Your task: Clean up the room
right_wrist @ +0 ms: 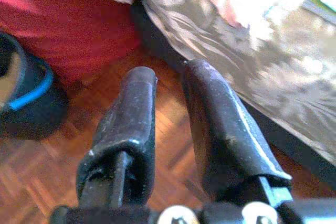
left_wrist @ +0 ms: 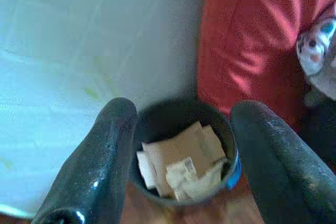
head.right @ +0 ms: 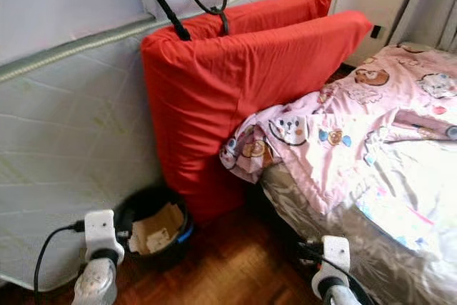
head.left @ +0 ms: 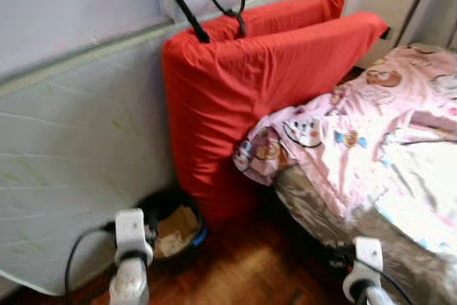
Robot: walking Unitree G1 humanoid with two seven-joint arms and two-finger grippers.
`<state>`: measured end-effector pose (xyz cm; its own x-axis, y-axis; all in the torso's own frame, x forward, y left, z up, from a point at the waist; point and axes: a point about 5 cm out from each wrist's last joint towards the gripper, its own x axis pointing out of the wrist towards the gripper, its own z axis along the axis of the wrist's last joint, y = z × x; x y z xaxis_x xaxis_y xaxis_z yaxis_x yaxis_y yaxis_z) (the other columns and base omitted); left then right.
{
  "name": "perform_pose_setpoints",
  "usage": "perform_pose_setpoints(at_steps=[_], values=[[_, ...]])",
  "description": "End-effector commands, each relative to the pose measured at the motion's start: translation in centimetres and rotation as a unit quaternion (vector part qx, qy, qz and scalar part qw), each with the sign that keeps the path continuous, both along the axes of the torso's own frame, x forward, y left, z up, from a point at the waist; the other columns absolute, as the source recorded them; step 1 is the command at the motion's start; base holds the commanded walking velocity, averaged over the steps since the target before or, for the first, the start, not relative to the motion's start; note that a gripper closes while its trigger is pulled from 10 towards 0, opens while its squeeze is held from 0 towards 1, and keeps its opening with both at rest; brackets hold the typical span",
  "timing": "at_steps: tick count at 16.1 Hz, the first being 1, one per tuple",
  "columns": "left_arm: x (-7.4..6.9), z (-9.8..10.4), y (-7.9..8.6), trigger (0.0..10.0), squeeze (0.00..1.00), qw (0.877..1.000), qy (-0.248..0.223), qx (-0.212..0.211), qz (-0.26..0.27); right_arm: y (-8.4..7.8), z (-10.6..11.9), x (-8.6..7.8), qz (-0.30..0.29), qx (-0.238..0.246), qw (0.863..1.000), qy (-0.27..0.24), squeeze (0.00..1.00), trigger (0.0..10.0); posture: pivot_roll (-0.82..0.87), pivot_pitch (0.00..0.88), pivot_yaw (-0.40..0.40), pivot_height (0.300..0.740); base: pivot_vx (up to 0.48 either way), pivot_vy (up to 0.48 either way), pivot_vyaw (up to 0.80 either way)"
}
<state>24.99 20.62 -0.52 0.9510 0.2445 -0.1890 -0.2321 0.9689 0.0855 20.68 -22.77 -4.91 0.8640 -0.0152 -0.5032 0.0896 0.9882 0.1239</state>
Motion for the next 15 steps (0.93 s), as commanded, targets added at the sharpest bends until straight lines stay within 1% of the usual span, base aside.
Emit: perform_pose_setpoints(at_steps=[1,2,3,4,5,7,8,10,11,12,13,14,15], values=[[-0.4,0.2,0.7,10.0,0.00,1.000,-0.013,0.000,-0.005,-0.3,0.0,-0.5,-0.017,0.002,1.000,-0.013,0.00,10.0,-0.08,0.000,0.015,0.740,0.000,0.000,0.00],[-0.8,0.0,0.7,10.0,0.00,1.000,-0.010,0.005,-0.015,0.4,1.3,1.6,-0.010,-0.004,0.998,-0.058,0.00,10.0,-0.07,0.000,0.015,0.740,0.000,0.000,0.00],[-1.8,-0.6,0.6,10.0,0.00,1.000,-0.001,0.009,-0.027,1.5,3.9,4.5,0.007,-0.017,0.991,-0.135,0.00,10.0,-0.08,0.000,0.023,0.740,0.000,0.000,0.00],[-2.8,-1.1,0.6,10.0,0.00,1.000,0.007,0.007,-0.029,1.7,4.1,4.4,0.025,-0.025,0.988,-0.150,0.00,10.0,-0.08,0.000,0.022,0.740,0.000,0.000,0.00],[-3.2,-1.3,0.7,10.0,0.00,0.999,0.012,0.009,-0.033,1.7,4.2,4.2,0.029,-0.025,0.987,-0.158,0.00,10.0,-0.08,0.000,0.020,0.740,0.000,0.000,0.00],[-4.9,-2.2,1.2,10.0,0.00,0.998,0.032,0.012,-0.043,1.5,3.9,3.2,0.028,-0.023,0.985,-0.166,0.00,10.0,-0.07,0.000,0.005,0.740,0.000,0.000,0.00],[-5.9,-2.5,1.7,10.0,0.00,0.998,0.041,0.014,-0.043,1.3,3.4,2.4,0.021,-0.027,0.988,-0.152,0.00,10.0,-0.07,0.000,-0.006,0.740,0.000,0.000,0.00],[-7.3,-2.9,2.2,10.0,0.00,0.998,0.050,-0.002,-0.025,0.6,2.4,1.1,-0.011,-0.024,0.992,-0.123,0.00,10.0,-0.04,0.000,-0.015,0.740,0.000,0.000,0.00],[-7.6,-3.6,2.2,10.0,0.00,0.996,0.080,-0.004,-0.027,0.4,1.7,0.7,-0.026,-0.012,0.995,-0.095,0.00,10.0,-0.04,0.000,-0.017,0.740,0.000,0.000,0.00],[-7.6,-4.5,2.0,10.0,0.00,0.993,0.117,-0.015,-0.028,0.3,0.6,0.0,-0.044,-0.002,0.998,-0.048,0.00,10.0,-0.04,0.000,-0.010,0.740,0.000,0.000,0.00],[-7.5,-5.2,1.8,10.0,0.00,0.987,0.152,-0.044,-0.020,0.5,-0.7,-0.9,-0.048,0.002,0.999,0.014,0.00,10.0,-0.06,0.000,0.006,0.740,0.000,0.000,0.00],[-7.5,-5.6,1.7,10.0,0.00,0.984,0.168,-0.058,-0.016,0.6,-1.4,-1.6,-0.044,0.000,0.998,0.054,0.00,10.0,-0.06,0.000,0.009,0.740,0.000,0.000,0.00],[-8.0,-6.5,1.3,10.0,0.00,0.975,0.214,-0.063,-0.012,1.0,-2.5,-2.9,-0.040,0.010,0.993,0.110,0.00,10.0,-0.08,0.000,0.021,0.740,0.000,0.000,0.00]])
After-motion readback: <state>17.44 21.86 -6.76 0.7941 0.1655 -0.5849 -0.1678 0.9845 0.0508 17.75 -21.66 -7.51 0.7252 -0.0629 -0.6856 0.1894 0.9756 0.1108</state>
